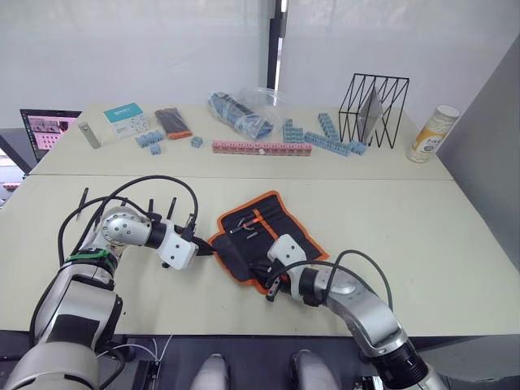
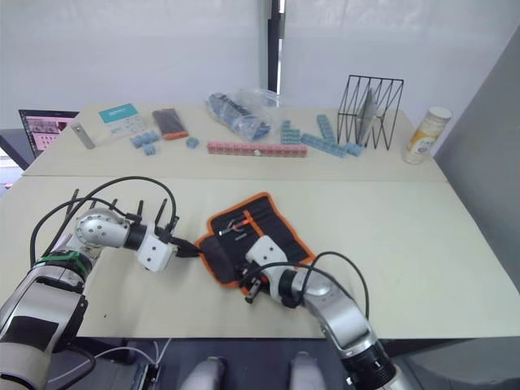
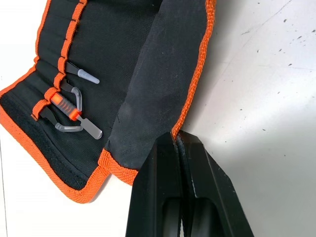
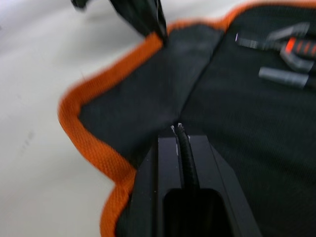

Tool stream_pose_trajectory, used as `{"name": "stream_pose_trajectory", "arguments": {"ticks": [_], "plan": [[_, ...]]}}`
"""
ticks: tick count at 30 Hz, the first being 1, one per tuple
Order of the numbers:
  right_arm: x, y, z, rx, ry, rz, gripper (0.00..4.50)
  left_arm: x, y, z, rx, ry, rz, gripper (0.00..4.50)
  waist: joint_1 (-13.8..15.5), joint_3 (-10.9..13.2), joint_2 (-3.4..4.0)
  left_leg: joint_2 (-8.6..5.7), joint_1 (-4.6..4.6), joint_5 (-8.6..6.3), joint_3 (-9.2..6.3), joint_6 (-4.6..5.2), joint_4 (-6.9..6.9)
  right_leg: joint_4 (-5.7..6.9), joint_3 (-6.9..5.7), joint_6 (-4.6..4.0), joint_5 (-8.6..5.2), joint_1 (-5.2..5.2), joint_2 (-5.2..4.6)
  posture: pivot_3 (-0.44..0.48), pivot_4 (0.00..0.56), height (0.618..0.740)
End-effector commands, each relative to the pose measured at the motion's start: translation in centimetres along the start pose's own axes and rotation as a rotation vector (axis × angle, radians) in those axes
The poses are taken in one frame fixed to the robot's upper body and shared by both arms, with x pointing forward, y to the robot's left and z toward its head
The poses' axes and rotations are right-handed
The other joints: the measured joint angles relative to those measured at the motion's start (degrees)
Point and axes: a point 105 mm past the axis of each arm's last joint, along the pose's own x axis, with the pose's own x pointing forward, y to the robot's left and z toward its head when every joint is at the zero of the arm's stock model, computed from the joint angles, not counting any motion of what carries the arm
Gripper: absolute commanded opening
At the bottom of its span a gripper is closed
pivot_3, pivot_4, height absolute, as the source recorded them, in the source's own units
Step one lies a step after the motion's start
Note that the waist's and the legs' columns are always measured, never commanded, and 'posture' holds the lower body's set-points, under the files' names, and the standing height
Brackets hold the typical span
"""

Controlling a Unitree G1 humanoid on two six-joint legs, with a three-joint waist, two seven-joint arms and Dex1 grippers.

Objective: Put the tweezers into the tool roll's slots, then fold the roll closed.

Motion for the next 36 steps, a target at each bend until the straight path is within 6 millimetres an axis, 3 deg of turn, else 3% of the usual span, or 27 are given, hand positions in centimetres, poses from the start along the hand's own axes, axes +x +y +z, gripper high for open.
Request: {"name": "stream_pose_trajectory", "arguments": {"ticks": [1,6,10,17,20,24,27,28,36], "plan": [[0.4,0.7,-1.0,-0.012,0.047,0.029,0.04,-0.6,0.9,-0.3,0.006,0.03,0.036,0.0,0.0,0.0,0.0,0.0,0.03,0.0,0.0,0.0,-0.01,0.0,0.0,0.0,0.0,0.02,0.0,0.0,0.15,0.737],[0.6,0.8,-1.7,-0.005,0.083,0.045,0.04,-0.7,1.3,-0.2,-0.019,0.02,0.057,0.0,-0.1,0.0,0.0,0.01,0.12,0.0,0.0,0.0,-0.02,0.01,0.0,0.0,0.0,0.09,0.0,0.0,0.15,0.737],[0.6,0.8,-1.8,-0.016,0.093,0.055,0.0,-1.4,1.6,-0.1,-0.144,-0.036,0.089,1.16,-0.2,0.0,0.0,0.02,0.18,0.0,0.0,0.0,-0.03,0.05,0.0,0.0,0.0,0.1,0.0,0.0,0.15,0.737],[0.5,0.5,-1.9,-0.031,0.107,0.052,0.0,-4.7,2.6,-0.4,-0.716,-0.192,0.106,3.52,-0.4,0.0,0.01,0.03,0.17,0.0,0.0,0.01,-0.02,0.09,0.02,-0.03,-0.02,0.1,0.02,0.0,0.15,0.737],[0.4,0.4,-2.0,-0.036,0.111,0.047,0.0,-5.4,4.2,0.6,-0.92,-0.337,0.175,4.48,-0.4,0.0,0.01,0.03,0.2,0.0,0.0,0.01,-0.02,0.07,0.02,-0.03,-0.02,0.13,0.02,0.0,0.15,0.737],[0.4,0.3,-2.0,-0.043,0.116,0.047,0.0,-4.4,5.4,0.9,-1.058,-0.416,0.276,4.48,-0.3,0.0,0.01,0.03,0.29,0.0,0.0,0.01,-0.01,0.07,0.03,-0.04,-0.03,0.22,0.02,0.0,0.15,0.737],[0.4,0.2,-2.0,-0.053,0.119,0.047,0.0,-2.2,5.0,1.1,-1.086,-0.382,0.298,4.48,-0.2,0.0,0.01,0.03,0.36,0.0,0.0,0.01,-0.02,0.06,0.03,-0.04,-0.03,0.29,0.02,0.0,0.15,0.737],[0.4,0.2,-2.0,-0.058,0.122,0.046,0.0,-1.6,4.9,1.3,-1.09,-0.38,0.305,3.95,-0.2,0.0,0.01,0.02,0.36,0.0,0.0,0.01,-0.01,0.06,0.03,-0.04,-0.03,0.29,0.02,0.0,0.15,0.737],[0.3,0.1,-2.2,-0.079,0.127,0.047,0.0,1.1,3.8,1.3,-1.122,-0.341,0.372,1.37,-0.2,0.0,0.01,0.03,0.39,0.0,0.0,0.0,-0.04,0.05,0.05,-0.05,-0.03,0.28,0.03,0.0,0.15,0.737]]}}
